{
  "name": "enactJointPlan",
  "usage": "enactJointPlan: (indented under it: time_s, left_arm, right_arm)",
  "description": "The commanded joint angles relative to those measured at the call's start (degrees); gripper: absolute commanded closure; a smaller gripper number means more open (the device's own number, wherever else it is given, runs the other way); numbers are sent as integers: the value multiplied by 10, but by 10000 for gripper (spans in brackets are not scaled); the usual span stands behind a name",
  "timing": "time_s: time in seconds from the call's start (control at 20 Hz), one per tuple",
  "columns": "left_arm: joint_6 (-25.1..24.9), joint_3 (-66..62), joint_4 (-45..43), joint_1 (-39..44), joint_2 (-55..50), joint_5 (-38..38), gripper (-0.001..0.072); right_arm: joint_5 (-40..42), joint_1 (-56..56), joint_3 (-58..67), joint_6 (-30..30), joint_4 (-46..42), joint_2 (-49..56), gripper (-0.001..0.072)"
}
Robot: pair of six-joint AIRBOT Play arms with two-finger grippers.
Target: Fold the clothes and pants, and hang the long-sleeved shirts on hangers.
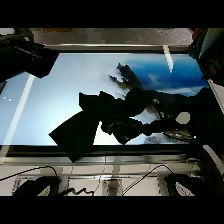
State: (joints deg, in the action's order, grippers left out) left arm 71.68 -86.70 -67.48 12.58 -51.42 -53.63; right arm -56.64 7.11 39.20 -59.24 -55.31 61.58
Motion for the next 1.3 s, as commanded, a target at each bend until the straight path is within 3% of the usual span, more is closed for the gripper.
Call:
enactJointPlan:
  time_s: [0.0,0.25,0.45,0.55,0.7,0.85,1.0,1.15,1.25]
  left_arm:
    - [14,0,6,-1,0,-39,168]
    - [19,4,-28,-17,0,-93,203]
    - [38,47,-60,-106,2,-189,204]
    - [24,105,-60,-149,13,-229,203]
    - [25,233,-50,-192,63,-235,204]
    - [69,382,-25,-207,120,-235,204]
    - [126,512,-1,-207,146,-237,200]
    - [137,585,61,-207,148,-248,201]
    - [146,622,58,-207,146,-256,198]
  right_arm:
    - [59,0,-14,52,88,43,221]
    - [109,4,-14,91,98,65,227]
    - [109,44,-14,169,102,65,265]
    - [136,59,-14,174,102,65,274]
    - [156,62,-8,174,106,63,593]
    - [158,62,7,174,106,63,656]
    - [157,62,20,174,108,63,659]
    - [158,62,23,174,108,63,659]
    - [158,62,23,174,108,63,659]
